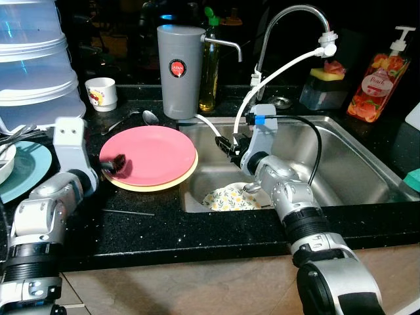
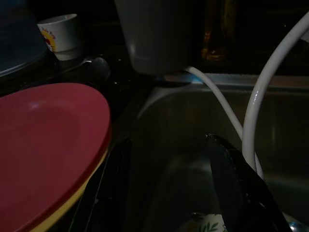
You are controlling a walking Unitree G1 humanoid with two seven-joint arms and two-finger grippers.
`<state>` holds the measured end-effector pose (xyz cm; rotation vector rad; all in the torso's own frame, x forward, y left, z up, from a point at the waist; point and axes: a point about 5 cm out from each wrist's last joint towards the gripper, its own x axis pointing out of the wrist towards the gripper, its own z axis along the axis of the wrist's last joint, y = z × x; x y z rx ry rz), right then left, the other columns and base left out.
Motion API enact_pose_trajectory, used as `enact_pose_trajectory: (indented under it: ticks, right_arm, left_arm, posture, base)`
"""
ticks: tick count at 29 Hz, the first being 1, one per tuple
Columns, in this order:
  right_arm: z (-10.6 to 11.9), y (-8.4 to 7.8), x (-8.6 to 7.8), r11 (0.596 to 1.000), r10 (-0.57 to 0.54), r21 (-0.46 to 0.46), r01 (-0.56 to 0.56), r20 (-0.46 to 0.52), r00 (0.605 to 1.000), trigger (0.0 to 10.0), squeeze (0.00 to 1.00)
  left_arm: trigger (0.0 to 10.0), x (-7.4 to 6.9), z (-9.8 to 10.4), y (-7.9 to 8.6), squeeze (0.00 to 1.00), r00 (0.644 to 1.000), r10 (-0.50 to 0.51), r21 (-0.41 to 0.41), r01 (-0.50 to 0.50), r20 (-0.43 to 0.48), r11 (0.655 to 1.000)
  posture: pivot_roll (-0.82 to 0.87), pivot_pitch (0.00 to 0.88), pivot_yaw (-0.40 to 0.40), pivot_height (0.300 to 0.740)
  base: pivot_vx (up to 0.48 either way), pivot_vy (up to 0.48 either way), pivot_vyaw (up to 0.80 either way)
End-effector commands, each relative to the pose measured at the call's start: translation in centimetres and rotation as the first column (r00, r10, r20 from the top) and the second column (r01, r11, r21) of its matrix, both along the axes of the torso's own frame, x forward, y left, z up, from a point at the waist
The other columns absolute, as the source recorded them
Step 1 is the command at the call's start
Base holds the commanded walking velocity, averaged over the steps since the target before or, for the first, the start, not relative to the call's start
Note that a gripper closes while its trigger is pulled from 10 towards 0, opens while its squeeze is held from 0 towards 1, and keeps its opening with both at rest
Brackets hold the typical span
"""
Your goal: Kitchen organization
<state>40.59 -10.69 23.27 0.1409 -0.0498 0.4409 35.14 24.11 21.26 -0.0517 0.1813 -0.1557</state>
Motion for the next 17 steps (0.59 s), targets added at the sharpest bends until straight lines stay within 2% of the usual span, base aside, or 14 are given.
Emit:
enact_pose_trajectory:
  ticks: [1,5,6,7,8,9,10,17]
  right_arm:
    - [0.4,0.0,0.2,1.000,0.004,0.001,-0.004,0.017,1.000,10.0,0.00]
    - [0.6,0.2,0.4,1.000,0.008,0.007,-0.008,0.024,1.000,10.0,0.00]
    - [0.6,0.3,0.4,1.000,0.011,0.010,-0.011,0.024,1.000,10.0,0.00]
    - [0.6,0.4,0.4,1.000,0.014,0.018,-0.015,0.023,1.000,10.0,0.00]
    - [0.6,0.4,0.4,1.000,0.014,0.018,-0.015,0.023,1.000,10.0,0.00]
    - [0.7,0.4,0.5,1.000,0.016,0.023,-0.017,0.021,1.000,10.0,0.00]
    - [0.7,0.5,0.5,0.999,0.019,0.039,-0.020,0.015,1.000,10.0,0.00]
    - [0.7,0.3,0.7,0.998,0.014,0.063,-0.014,0.006,1.000,10.0,0.00]
  left_arm:
    - [10.0,0.2,-0.7,0.7,0.00,0.998,0.011,0.021,-0.010,-0.056,1.000]
    - [10.0,0.4,-1.6,1.0,0.00,0.993,0.010,-0.001,-0.010,-0.116,1.000]
    - [9.6,0.5,-1.8,1.1,0.00,0.991,0.007,-0.012,-0.009,-0.131,1.000]
    - [2.6,0.5,-1.9,1.2,0.00,0.989,0.006,-0.032,-0.011,-0.150,0.999]
    - [2.6,0.5,-1.9,1.2,0.00,0.989,0.006,-0.032,-0.011,-0.150,0.999]
    - [1.1,0.6,-2.1,1.2,0.00,0.987,0.006,-0.044,-0.013,-0.163,0.999]
    - [0.0,0.6,-2.2,1.5,0.00,0.982,0.006,-0.070,-0.020,-0.187,0.997]
    - [0.0,0.9,-2.1,2.1,0.00,0.982,0.037,-0.095,-0.055,-0.183,0.994]
  posture:
    - [0.09,0.051,-0.026,0.740]
    - [0.09,0.050,-0.027,0.740]
    - [0.10,0.049,-0.027,0.740]
    - [0.10,0.049,-0.027,0.740]
    - [0.10,0.049,-0.027,0.740]
    - [0.10,0.049,-0.027,0.740]
    - [0.10,0.049,-0.028,0.740]
    - [0.09,0.047,-0.027,0.740]
  base:
    - [0.000,0.000,0.00]
    - [0.000,0.000,0.00]
    - [0.000,0.000,0.00]
    - [0.000,0.000,0.00]
    - [0.000,0.000,0.00]
    - [0.000,0.000,0.00]
    - [0.000,0.000,0.00]
    - [0.000,0.000,0.00]
